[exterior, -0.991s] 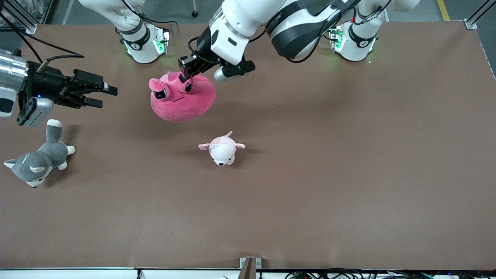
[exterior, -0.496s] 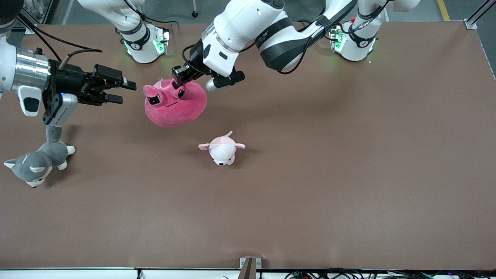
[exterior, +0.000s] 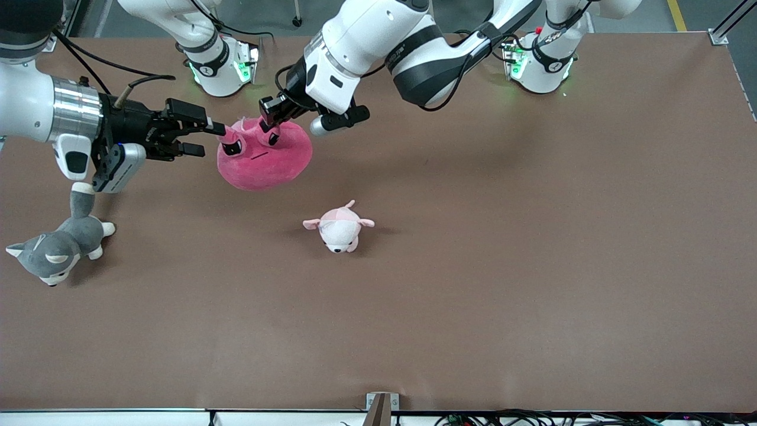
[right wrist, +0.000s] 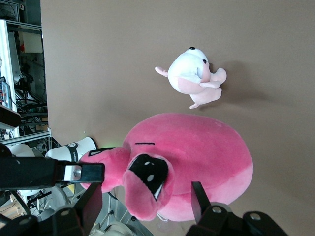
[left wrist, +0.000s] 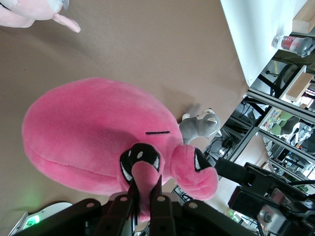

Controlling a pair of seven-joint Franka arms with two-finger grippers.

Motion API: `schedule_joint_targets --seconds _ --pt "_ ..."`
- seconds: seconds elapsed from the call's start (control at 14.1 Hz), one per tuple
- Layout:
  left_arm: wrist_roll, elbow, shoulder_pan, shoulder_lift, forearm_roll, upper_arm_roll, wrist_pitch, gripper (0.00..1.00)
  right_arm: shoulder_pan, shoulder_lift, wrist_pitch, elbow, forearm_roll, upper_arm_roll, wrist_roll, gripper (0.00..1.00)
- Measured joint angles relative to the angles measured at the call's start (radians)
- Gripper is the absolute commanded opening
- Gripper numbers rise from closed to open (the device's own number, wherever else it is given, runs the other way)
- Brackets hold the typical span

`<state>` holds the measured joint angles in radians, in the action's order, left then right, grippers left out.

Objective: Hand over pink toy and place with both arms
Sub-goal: 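Grasp the octopus with the right gripper while the left gripper holds it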

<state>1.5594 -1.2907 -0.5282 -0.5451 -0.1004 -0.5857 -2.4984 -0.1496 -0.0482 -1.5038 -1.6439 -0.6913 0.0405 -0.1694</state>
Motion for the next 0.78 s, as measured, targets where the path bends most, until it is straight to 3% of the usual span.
schedule_joint_targets --seconds 0.5,0.64,0.78 --pt "0.0 0.001 -0.001 0.0 0.0 0.0 0.0 0.0 -0.038 -0.022 -0.011 0.0 0.046 0.0 -0.001 0.74" --pt "0.0 0.001 -0.001 0.0 0.0 0.0 0.0 0.0 -0.054 -0.022 -0.011 0.0 0.071 0.0 -0.001 0.66" --pt "0.0 0.001 -0.001 0.0 0.0 0.0 0.0 0.0 -0.056 -0.022 -0.01 0.0 0.079 0.0 -0.002 0.44"
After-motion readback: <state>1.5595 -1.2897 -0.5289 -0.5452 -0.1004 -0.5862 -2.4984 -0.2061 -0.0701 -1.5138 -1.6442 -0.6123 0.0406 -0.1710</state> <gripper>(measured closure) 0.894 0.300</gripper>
